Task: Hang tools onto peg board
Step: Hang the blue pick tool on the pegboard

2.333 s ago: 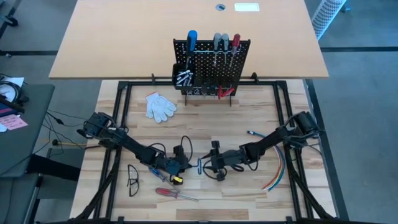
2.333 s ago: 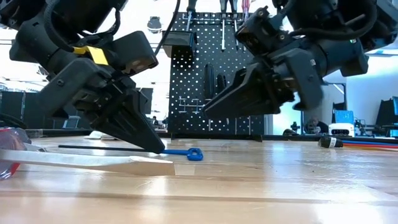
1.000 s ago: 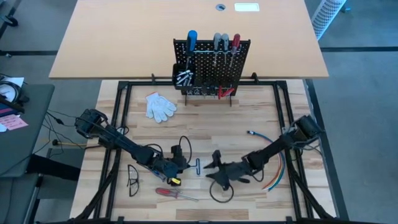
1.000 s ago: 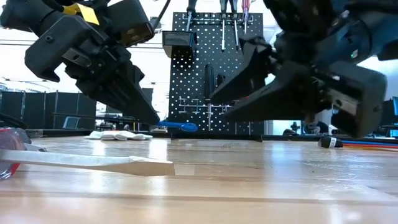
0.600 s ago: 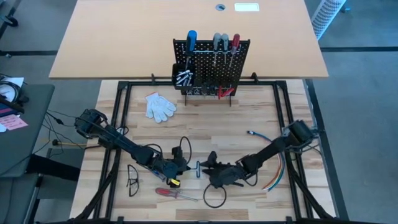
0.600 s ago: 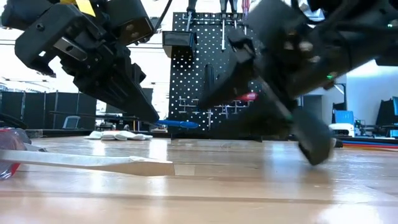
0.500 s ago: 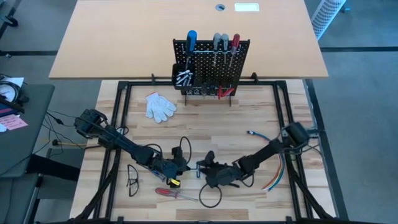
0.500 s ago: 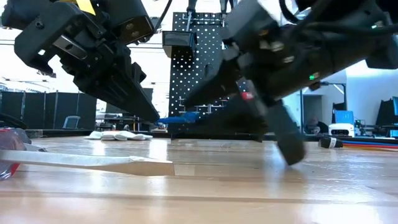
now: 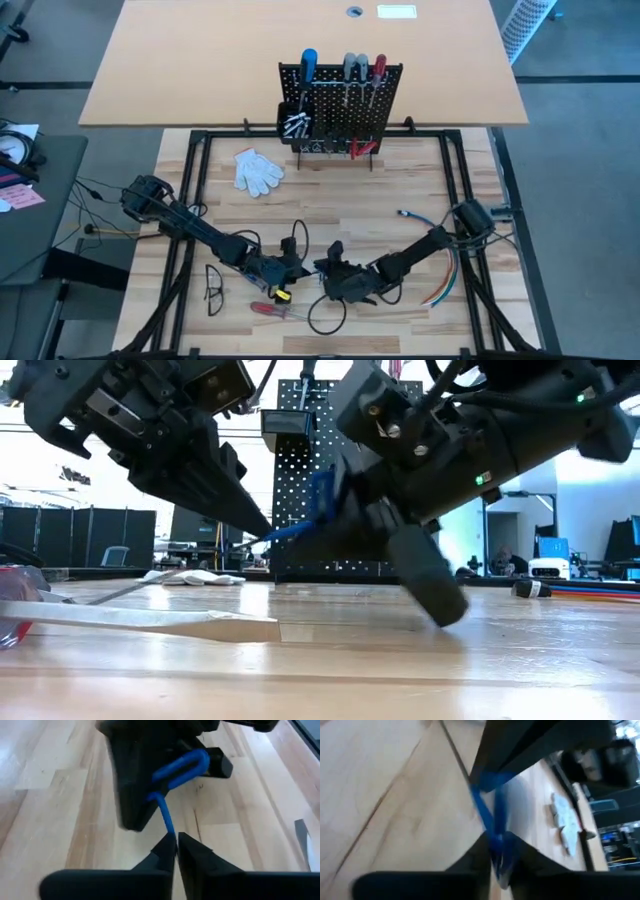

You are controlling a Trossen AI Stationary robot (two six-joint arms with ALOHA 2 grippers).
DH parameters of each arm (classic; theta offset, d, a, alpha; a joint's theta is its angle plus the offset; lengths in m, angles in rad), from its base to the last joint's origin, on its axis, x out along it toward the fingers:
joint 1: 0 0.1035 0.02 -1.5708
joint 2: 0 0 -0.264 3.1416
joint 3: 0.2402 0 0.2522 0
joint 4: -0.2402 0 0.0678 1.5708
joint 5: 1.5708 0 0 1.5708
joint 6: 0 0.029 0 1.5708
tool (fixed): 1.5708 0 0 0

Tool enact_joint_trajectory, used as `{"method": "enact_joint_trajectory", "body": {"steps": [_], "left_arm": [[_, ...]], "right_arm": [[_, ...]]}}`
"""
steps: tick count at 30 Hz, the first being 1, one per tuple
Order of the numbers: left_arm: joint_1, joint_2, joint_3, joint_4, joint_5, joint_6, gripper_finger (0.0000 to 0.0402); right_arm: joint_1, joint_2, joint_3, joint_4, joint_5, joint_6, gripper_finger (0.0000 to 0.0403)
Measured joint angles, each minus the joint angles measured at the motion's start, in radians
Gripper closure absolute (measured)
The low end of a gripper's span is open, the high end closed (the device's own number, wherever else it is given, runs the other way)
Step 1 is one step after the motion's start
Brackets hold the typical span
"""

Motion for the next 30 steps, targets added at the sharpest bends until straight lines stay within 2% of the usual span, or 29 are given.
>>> {"method": "enact_joint_trajectory", "body": {"steps": [3,9,11,14,19,24,27,30], "left_arm": [[0.001,-0.019,0.000,-0.010,0.003,0.018,0.0353],[-0.002,-0.174,0.000,-0.240,-0.019,-0.051,0.0277],[-0.011,-0.238,0.000,-0.313,-0.042,-0.090,0.0265],[-0.045,-0.309,0.000,-0.370,-0.136,-0.068,0.0263],[-0.081,-0.322,0.000,-0.324,-0.299,0.115,0.0274],[-0.060,-0.286,0.000,-0.220,-0.468,0.357,0.0280],[-0.034,-0.285,0.000,-0.139,-0.482,0.530,0.0280],[0.006,-0.285,0.000,-0.086,-0.462,0.635,0.0280]], "right_arm": [[0.001,-0.044,0.003,-0.100,-0.028,0.070,0.0389],[-0.001,-0.199,0.007,-0.270,-0.027,0.240,0.0385],[0.003,-0.250,0.006,-0.319,-0.027,0.266,0.0389],[0.006,-0.341,0.008,-0.377,-0.029,0.324,0.0389],[-0.031,-0.455,0.008,-0.537,-0.095,0.432,0.0389],[-0.110,-0.493,0.008,-0.654,-0.195,0.476,0.0389],[-0.174,-0.475,0.008,-0.696,-0.254,0.477,0.0389],[-0.237,-0.456,0.008,-0.740,-0.274,0.475,0.0389]]}}
